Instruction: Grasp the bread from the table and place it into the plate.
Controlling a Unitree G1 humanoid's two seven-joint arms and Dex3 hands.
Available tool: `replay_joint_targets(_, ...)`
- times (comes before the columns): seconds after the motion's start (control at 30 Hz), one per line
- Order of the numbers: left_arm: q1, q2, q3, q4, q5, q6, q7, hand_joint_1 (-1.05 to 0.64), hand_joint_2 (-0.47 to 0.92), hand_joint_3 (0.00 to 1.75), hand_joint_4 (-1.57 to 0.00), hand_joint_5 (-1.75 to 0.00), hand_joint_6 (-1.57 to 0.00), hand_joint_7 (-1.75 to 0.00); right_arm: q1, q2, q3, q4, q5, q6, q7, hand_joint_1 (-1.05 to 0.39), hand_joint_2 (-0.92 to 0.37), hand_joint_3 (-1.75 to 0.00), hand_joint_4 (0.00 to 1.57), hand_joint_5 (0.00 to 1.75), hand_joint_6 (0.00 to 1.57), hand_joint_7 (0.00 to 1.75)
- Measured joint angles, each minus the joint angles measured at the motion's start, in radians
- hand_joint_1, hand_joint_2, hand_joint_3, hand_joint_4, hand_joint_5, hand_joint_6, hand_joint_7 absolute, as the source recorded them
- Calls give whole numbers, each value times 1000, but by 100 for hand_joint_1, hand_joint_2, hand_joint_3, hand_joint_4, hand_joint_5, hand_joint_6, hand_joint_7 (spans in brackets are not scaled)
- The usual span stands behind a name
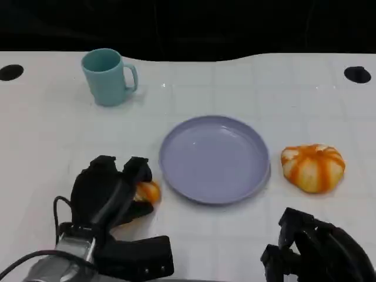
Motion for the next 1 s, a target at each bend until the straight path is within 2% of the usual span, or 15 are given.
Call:
replay_joint_targets(0.2, 18, 9, 35, -11, -15, -23, 68, -8, 50, 97, -88, -175, -69, -175, 0, 0, -1, -9, 0, 11, -2, -75, -92, -20, 91, 160, 80, 142)
replay_joint_targets(0.6, 75, 40, 114, -192, -41, -38, 86, -5, 46, 107, -92, -175, -72, -175, 2, -2, -4, -11, 0, 12, -2, -75, -92, -20, 90, 162, 79, 143)
replay_joint_targets(1.0, 131, 47, 167, -338, -62, -66, 53, -1, 26, 144, -96, -175, -76, -175, 2, -1, -5, -11, 4, 15, 0, -74, -92, -20, 89, 163, 78, 143)
